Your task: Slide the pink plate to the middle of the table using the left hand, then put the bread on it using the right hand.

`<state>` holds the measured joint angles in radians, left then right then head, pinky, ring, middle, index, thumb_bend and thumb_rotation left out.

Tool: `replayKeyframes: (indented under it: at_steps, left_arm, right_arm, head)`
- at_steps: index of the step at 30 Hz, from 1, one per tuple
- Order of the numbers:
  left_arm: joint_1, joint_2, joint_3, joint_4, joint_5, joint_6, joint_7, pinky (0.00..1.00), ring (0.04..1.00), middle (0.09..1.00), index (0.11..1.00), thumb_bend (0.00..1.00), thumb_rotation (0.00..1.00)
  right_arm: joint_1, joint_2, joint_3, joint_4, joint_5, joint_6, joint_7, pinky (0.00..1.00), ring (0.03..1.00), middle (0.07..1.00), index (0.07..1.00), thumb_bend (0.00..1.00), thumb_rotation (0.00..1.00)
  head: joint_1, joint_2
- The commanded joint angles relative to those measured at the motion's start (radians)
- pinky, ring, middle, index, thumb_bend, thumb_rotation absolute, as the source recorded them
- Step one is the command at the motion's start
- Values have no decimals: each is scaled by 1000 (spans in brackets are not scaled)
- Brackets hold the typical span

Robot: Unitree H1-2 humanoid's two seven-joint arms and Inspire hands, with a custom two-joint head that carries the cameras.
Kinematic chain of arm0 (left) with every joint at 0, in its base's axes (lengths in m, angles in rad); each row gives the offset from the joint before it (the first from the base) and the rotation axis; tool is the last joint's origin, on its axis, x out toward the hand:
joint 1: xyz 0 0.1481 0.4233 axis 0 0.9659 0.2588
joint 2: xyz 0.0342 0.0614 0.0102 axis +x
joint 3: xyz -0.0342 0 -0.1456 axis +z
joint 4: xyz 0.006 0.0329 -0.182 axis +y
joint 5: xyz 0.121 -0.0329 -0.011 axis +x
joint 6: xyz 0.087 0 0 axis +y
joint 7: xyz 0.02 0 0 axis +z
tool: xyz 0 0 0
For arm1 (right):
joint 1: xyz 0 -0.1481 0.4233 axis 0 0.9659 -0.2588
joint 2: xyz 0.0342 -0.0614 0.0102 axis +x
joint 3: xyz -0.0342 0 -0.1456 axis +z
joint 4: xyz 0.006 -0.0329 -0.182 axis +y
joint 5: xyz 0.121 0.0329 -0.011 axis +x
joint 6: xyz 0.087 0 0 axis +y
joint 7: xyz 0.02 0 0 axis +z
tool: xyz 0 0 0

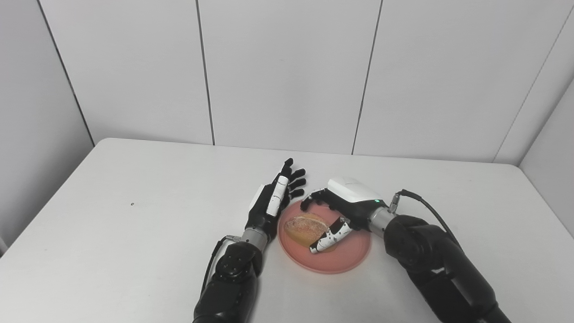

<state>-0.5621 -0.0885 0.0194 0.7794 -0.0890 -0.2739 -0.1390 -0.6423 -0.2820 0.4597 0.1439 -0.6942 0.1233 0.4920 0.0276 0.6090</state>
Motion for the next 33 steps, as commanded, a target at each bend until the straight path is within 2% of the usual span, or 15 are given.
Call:
replayKeyframes:
  at_steps: [1, 6, 9, 10, 13, 15, 17, 19, 21, 23, 25, 27, 29, 32, 33]
  left_arm:
    - [103, -16, -5, 56, -11, 5, -13, 854, 877, 895, 971, 859, 971]
    - [108, -12, -9, 44, -7, 12, -16, 854, 872, 894, 972, 840, 981]
    - [109, -10, -8, 44, -6, 14, -15, 846, 865, 891, 967, 852, 983]
    - [107, -9, -5, 51, -9, 8, -16, 840, 867, 889, 968, 854, 975]
    - [103, -7, -1, 64, -11, -1, -18, 832, 869, 889, 969, 854, 969]
    - [103, -5, -1, 65, -10, -1, -17, 828, 865, 890, 967, 852, 970]
    - [104, -4, 0, 63, -10, 1, -17, 823, 859, 888, 965, 849, 973]
    - [106, -4, -1, 62, -7, -4, -15, 820, 855, 887, 965, 856, 971]
    - [108, -3, -5, 59, 3, -12, -7, 819, 854, 886, 965, 857, 970]
    - [110, -2, -8, 55, 14, -20, 6, 811, 848, 879, 966, 869, 967]
    - [109, -1, -8, 59, 20, -28, 17, 814, 850, 878, 966, 888, 958]
    - [110, 1, -7, 61, 22, -35, 22, 830, 860, 882, 967, 913, 950]
    - [115, -1, -7, 49, 26, -38, 29, 849, 880, 889, 963, 904, 952]
    - [124, -1, -7, 29, 36, -44, 45, 869, 899, 898, 962, 895, 953]
    - [126, -1, -8, 24, 39, -46, 51, 919, 931, 930, 974, 882, 954]
  right_arm:
    - [-47, -10, -24, -42, 5, 6, -9, 682, 799, 811, 674, 1000, 301]
    - [-35, -8, -52, -74, 32, -9, -27, 666, 774, 786, 671, 1000, 371]
    - [-19, -1, -77, -64, 46, -60, -94, 607, 707, 731, 657, 991, 445]
    - [-12, 3, -87, -57, 47, -69, -121, 595, 694, 727, 653, 952, 454]
    - [9, 18, -116, -39, 54, -66, -191, 582, 683, 724, 647, 904, 428]
    - [27, 41, -158, -16, 90, -59, -247, 572, 676, 723, 647, 861, 398]
    - [52, 86, -228, 24, 154, -87, -337, 558, 653, 690, 640, 841, 392]
    - [82, 157, -327, 75, 252, -139, -457, 522, 610, 644, 632, 805, 447]
    - [105, 214, -413, 124, 369, -190, -510, 517, 603, 635, 633, 794, 462]
    - [123, 253, -485, 179, 494, -241, -519, 580, 657, 687, 706, 750, 640]
    - [136, 269, -530, 233, 582, -283, -511, 660, 704, 745, 765, 728, 751]
    - [148, 274, -557, 270, 643, -289, -500, 747, 772, 810, 832, 707, 839]
    - [155, 278, -576, 299, 687, -285, -498, 803, 819, 852, 869, 761, 881]
    - [161, 287, -596, 330, 740, -291, -500, 817, 830, 860, 873, 798, 881]
    - [163, 290, -600, 339, 750, -295, -506, 811, 821, 849, 863, 816, 882]
  head:
    - [0, -1]
    - [-11, -1]
    - [-14, -5]
    - [-17, -8]
    - [-23, -10]
    - [-27, -12]
    - [-26, -15]
    - [-24, -15]
    - [-25, -14]
    - [-26, -14]
    - [-27, -15]
    - [-28, -14]
    - [-27, -12]
    - [-31, -8]
    - [-31, -8]
